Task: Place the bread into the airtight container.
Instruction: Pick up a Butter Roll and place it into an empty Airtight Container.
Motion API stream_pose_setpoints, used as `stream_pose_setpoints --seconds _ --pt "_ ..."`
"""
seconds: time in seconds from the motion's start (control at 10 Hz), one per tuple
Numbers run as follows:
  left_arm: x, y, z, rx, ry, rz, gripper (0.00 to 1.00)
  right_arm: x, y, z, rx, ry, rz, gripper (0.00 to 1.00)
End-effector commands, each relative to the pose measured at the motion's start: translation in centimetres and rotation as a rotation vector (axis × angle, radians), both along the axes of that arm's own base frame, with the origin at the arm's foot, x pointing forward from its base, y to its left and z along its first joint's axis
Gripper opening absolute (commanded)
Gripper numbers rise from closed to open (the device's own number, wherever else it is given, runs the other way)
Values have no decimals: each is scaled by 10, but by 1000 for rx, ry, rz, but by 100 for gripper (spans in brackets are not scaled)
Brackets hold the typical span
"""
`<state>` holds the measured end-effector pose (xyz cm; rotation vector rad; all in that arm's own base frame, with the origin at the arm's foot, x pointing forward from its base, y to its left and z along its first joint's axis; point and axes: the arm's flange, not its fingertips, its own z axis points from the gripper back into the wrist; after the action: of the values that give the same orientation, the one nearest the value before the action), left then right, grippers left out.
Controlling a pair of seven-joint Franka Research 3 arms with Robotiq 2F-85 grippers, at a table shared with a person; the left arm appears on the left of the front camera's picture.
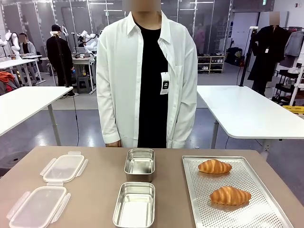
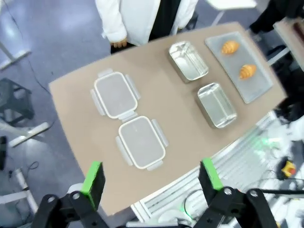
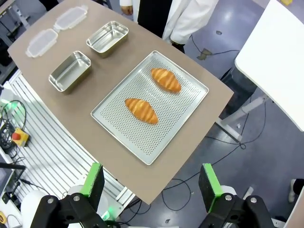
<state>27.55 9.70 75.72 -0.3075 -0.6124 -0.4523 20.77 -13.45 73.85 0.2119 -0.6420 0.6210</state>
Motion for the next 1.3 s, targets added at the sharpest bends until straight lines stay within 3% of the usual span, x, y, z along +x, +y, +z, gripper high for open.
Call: stream_pose_setpoints --seconds 0.0,0.4,0.5,0.7,1.0,1.2 --pt "3 0 2 17 1 1 100 -1 0 1 1 -4 3 100" --pt "3 0 2 17 1 1 100 0 0 0 0 -1 0 100" --pt "3 0 2 17 1 1 100 9 13 3 -143 -22 231 100" --pt "3 0 2 17 1 1 100 21 33 1 -419 -65 498 100" --pt "3 0 2 17 1 1 100 61 90 -27 -580 15 601 100" --pt "3 0 2 17 1 1 100 88 127 -74 -604 24 616 100"
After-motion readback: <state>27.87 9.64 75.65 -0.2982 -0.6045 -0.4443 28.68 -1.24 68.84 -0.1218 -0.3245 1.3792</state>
